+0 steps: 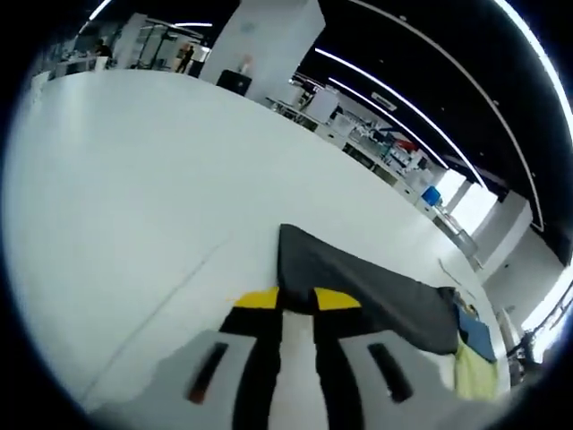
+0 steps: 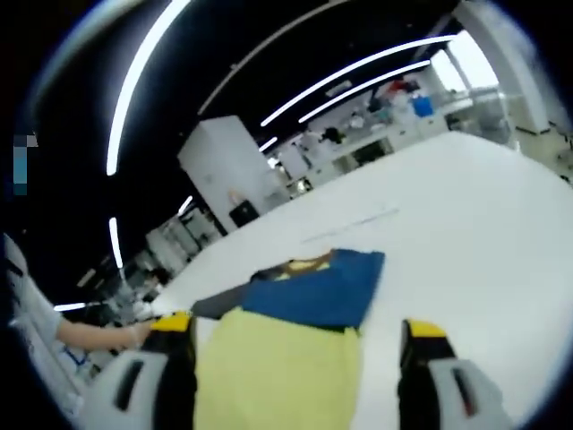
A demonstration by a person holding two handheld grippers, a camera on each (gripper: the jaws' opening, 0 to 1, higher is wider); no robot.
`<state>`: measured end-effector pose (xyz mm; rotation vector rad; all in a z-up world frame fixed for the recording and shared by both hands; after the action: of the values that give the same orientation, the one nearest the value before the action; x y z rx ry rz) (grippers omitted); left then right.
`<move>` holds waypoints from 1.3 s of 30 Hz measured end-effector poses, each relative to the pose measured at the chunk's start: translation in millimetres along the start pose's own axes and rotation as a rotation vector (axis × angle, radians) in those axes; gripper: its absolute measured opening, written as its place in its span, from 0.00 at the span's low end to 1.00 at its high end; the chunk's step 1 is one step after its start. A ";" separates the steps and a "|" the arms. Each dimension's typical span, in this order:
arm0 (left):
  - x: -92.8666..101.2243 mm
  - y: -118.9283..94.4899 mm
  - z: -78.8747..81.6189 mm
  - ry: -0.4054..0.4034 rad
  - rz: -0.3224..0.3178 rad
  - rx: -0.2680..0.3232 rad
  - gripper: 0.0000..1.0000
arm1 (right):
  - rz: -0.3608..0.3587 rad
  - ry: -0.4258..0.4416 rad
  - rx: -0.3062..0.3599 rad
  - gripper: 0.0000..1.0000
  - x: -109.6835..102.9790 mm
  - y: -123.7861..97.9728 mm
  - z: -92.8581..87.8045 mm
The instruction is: Fold the garment on the visible template until the final outline fits inside the template.
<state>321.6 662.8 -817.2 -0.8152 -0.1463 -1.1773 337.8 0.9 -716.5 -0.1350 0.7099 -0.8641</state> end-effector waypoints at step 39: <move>139.6 -29.9 27.0 0.110 -0.411 -0.002 0.00 | 0.048 0.044 0.026 0.92 -1.6 -2.1 -16.8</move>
<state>361.2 569.6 -713.1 -0.7390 -0.2286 -1.6057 325.3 3.5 -727.7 -0.0753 0.7395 -0.8322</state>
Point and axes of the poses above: the point that each gripper's makers call its tool centre point, and the gripper's own axes: y roughly forward along the fingers, x roughly to its right, z roughly out of its top, the point moved 5 cm from there along -y, roughly backward along the fingers, and after that the axes turned 3 degrees about -x, right-handed, at the moved point
